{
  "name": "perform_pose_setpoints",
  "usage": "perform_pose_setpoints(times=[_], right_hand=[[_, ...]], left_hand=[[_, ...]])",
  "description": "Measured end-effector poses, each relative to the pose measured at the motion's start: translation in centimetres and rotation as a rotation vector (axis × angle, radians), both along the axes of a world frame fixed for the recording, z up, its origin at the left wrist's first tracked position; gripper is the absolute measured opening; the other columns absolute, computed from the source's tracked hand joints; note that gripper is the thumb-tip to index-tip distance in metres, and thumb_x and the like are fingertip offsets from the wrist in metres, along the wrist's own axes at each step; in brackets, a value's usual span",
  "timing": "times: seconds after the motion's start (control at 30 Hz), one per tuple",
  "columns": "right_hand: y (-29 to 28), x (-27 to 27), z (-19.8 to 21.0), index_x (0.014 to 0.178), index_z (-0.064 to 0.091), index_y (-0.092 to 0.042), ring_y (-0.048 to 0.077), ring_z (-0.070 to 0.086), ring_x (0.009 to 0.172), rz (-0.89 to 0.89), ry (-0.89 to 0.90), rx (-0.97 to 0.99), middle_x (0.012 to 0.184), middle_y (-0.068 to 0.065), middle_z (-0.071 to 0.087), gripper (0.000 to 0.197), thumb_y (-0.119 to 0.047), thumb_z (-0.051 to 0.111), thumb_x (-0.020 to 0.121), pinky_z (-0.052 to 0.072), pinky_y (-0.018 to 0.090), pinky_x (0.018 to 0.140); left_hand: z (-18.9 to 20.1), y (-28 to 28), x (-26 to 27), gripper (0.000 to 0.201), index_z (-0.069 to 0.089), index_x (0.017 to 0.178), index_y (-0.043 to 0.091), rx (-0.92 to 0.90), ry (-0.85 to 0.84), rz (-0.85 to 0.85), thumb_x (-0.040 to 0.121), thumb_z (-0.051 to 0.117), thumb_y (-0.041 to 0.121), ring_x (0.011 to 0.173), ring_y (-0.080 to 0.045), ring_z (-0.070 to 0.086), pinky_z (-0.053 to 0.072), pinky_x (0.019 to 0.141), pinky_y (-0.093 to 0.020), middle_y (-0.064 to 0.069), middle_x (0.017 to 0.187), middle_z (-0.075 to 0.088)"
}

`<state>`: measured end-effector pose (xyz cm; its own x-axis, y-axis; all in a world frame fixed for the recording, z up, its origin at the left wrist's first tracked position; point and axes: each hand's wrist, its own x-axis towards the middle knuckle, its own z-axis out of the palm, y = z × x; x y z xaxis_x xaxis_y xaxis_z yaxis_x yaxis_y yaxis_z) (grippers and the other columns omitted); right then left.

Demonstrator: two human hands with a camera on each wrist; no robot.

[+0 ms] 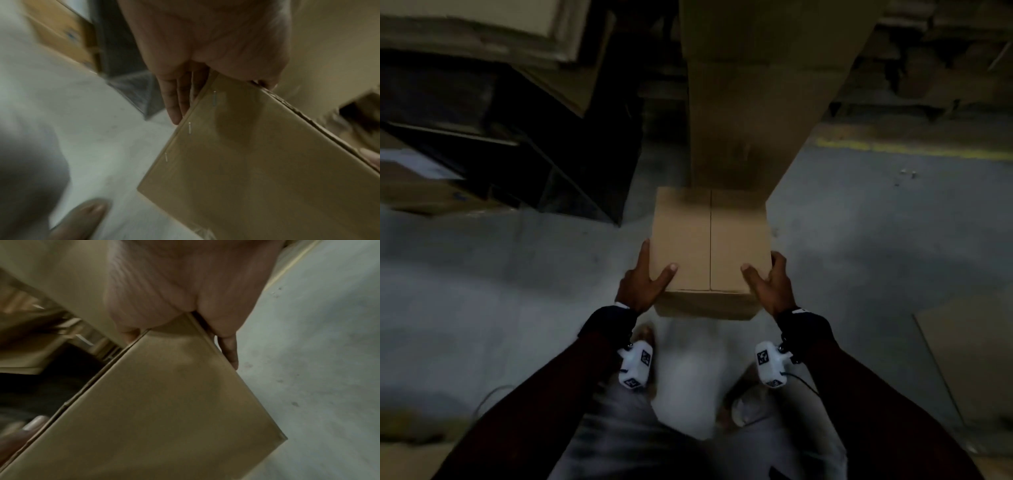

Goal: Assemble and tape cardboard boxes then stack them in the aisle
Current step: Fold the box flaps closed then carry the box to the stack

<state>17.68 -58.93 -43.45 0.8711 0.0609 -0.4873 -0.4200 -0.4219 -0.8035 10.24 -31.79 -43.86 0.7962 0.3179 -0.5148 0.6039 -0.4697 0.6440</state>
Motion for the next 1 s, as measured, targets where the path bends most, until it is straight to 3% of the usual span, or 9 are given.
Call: perform_pose_setpoints(times=[0.1, 0.17, 0.27, 0.37, 0.47, 0.57, 0.67, 0.87, 1.0], right_hand=[[1.5, -2.6, 10.1, 0.156, 0.023, -0.015, 0.009, 0.044, 0.122, 0.079, 0.037, 0.030, 0.128, -0.010, 0.044, 0.077, -0.028, 0.070, 0.096, 0.039, 0.002, 0.080], [2.7, -3.9, 15.6, 0.161, 0.014, -0.021, 0.004, 0.036, 0.122, 0.163, 0.051, 0.046, 0.130, -0.013, 0.038, 0.085, -0.029, 0.069, 0.097, 0.035, 0.014, 0.095], [5.1, -5.7, 19.7, 0.162, 0.012, -0.031, 0.007, 0.043, 0.128, 0.310, 0.046, 0.097, 0.138, -0.018, 0.043, 0.086, -0.033, 0.068, 0.097, 0.037, 0.027, 0.105], [8.9, -7.4, 21.6, 0.160, 0.017, -0.037, 0.016, 0.047, 0.137, 0.445, 0.036, 0.141, 0.153, -0.008, 0.046, 0.084, -0.036, 0.070, 0.095, 0.040, 0.040, 0.115], [13.5, -9.3, 22.7, 0.160, 0.016, -0.040, 0.017, 0.040, 0.145, 0.589, 0.014, 0.162, 0.160, -0.006, 0.038, 0.090, -0.044, 0.072, 0.090, 0.037, 0.044, 0.119], [18.4, -11.2, 23.2, 0.160, 0.014, -0.040, 0.010, 0.039, 0.143, 0.710, -0.022, 0.163, 0.161, -0.008, 0.037, 0.094, -0.051, 0.073, 0.087, 0.037, 0.040, 0.118], [24.1, -13.1, 24.2, 0.159, 0.013, -0.044, 0.016, 0.044, 0.141, 0.818, -0.049, 0.127, 0.157, -0.008, 0.042, 0.096, -0.061, 0.069, 0.082, 0.042, 0.046, 0.116], [36.5, -16.5, 26.5, 0.162, 0.008, -0.033, 0.011, 0.041, 0.140, 0.998, -0.107, 0.152, 0.150, -0.016, 0.036, 0.091, -0.035, 0.070, 0.095, 0.037, 0.026, 0.111], [43.8, -18.2, 28.3, 0.162, 0.008, -0.035, 0.003, 0.031, 0.146, 1.082, -0.116, 0.242, 0.160, -0.020, 0.023, 0.101, -0.054, 0.072, 0.087, 0.032, 0.040, 0.122]], left_hand=[[10.0, 0.9, -4.5, 0.103, -0.002, 0.160, 0.037, -0.032, 0.020, 0.102, 0.085, 0.056, 0.076, 0.135, -0.037, 0.047, 0.042, 0.110, -0.045, -0.013, 0.156, 0.041], [15.1, 1.7, -7.7, 0.111, -0.002, 0.160, 0.033, -0.117, -0.026, 0.190, 0.080, 0.061, 0.077, 0.138, -0.031, 0.046, 0.041, 0.112, -0.044, -0.008, 0.157, 0.040], [19.9, 3.3, -12.5, 0.116, 0.007, 0.159, 0.035, -0.185, -0.080, 0.315, 0.071, 0.065, 0.083, 0.131, -0.023, 0.052, 0.046, 0.109, -0.045, -0.001, 0.150, 0.048], [22.2, 4.7, -17.2, 0.104, 0.015, 0.157, 0.036, -0.189, -0.144, 0.450, 0.076, 0.069, 0.073, 0.124, -0.019, 0.057, 0.049, 0.105, -0.042, 0.001, 0.144, 0.053], [23.6, 6.5, -21.9, 0.108, 0.008, 0.158, 0.040, -0.172, -0.151, 0.580, 0.074, 0.065, 0.079, 0.128, -0.021, 0.053, 0.048, 0.107, -0.044, 0.002, 0.150, 0.047], [24.3, 8.9, -26.1, 0.109, 0.003, 0.157, 0.046, -0.171, -0.214, 0.697, 0.074, 0.063, 0.081, 0.138, -0.019, 0.044, 0.042, 0.113, -0.048, 0.008, 0.158, 0.036], [24.6, 11.8, -29.4, 0.107, 0.003, 0.159, 0.041, -0.165, -0.258, 0.839, 0.079, 0.066, 0.074, 0.141, -0.019, 0.039, 0.039, 0.115, -0.045, 0.007, 0.161, 0.030], [25.8, 19.9, -34.9, 0.099, 0.005, 0.160, 0.039, -0.119, -0.336, 1.033, 0.086, 0.067, 0.059, 0.139, -0.014, 0.038, 0.037, 0.113, -0.036, 0.007, 0.162, 0.027], [28.0, 25.2, -37.4, 0.093, 0.009, 0.160, 0.035, -0.058, -0.415, 1.111, 0.089, 0.068, 0.051, 0.136, -0.010, 0.039, 0.037, 0.112, -0.033, 0.006, 0.162, 0.029]])
